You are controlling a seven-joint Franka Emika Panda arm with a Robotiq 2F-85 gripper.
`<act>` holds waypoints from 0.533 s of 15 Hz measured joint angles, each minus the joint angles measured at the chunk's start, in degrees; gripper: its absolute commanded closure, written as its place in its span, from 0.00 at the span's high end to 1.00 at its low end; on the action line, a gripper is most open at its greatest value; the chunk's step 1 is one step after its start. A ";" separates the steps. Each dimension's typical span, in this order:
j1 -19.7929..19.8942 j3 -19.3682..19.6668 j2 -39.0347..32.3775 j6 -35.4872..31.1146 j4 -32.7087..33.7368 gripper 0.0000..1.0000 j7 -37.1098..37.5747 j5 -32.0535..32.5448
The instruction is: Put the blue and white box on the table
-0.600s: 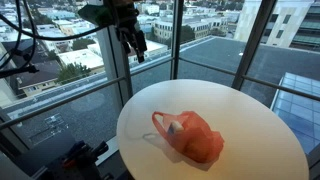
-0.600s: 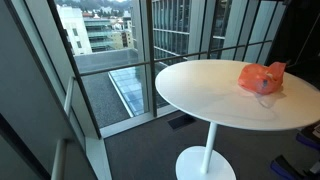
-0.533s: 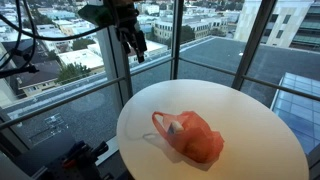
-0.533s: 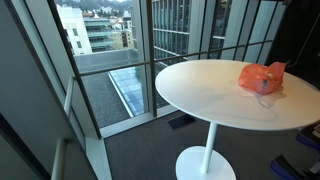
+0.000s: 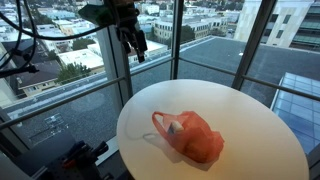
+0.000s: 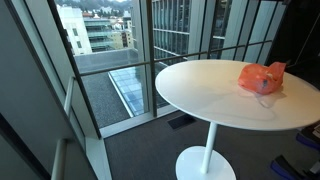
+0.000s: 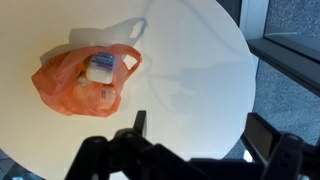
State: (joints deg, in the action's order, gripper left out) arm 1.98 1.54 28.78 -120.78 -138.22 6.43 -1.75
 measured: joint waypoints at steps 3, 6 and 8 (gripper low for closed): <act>0.37 0.00 -0.92 -0.01 1.58 1.00 0.21 0.03; 1.41 0.19 -3.36 -0.03 4.78 1.00 0.28 0.03; 2.26 0.81 -5.72 -0.03 7.04 1.00 0.28 0.03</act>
State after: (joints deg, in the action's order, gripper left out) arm 4.24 2.35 23.06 -120.81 -131.17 6.71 -1.72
